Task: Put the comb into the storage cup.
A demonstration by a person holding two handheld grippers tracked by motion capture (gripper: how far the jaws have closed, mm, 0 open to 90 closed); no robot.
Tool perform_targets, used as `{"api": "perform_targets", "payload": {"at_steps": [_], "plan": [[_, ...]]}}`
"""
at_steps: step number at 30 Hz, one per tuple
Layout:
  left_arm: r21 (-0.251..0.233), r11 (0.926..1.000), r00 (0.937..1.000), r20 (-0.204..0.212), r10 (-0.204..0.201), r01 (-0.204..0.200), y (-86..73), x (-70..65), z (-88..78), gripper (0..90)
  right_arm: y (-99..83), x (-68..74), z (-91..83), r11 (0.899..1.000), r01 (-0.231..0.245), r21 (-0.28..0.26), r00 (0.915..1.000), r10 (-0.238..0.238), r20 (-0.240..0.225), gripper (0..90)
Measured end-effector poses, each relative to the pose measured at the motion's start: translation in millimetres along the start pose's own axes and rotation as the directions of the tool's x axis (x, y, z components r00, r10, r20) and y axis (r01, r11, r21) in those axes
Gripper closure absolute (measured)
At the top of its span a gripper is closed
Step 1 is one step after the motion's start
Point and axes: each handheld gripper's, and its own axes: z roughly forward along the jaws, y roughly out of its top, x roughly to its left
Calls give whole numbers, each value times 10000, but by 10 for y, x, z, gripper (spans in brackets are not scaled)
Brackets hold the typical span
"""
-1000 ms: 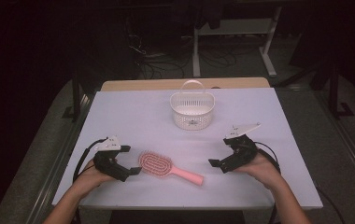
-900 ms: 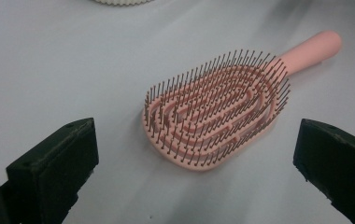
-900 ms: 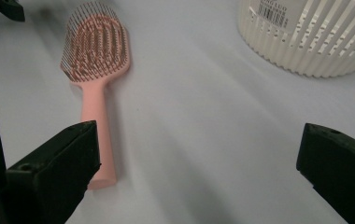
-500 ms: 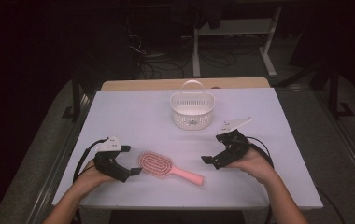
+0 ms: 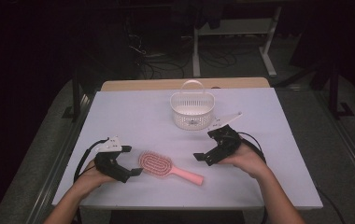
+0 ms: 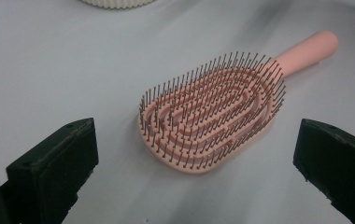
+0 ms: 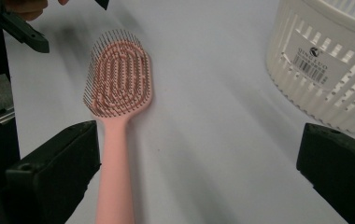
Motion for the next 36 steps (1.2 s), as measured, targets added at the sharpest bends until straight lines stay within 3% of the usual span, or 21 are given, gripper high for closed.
{"api": "perform_targets", "payload": {"at_steps": [36], "plan": [[-100, 9998, 9997, -150, -200, 198, 6, 33, -29, 0, 400, 177, 244, 9977, 670, 125, 9970, -665, -400, 0]]}}
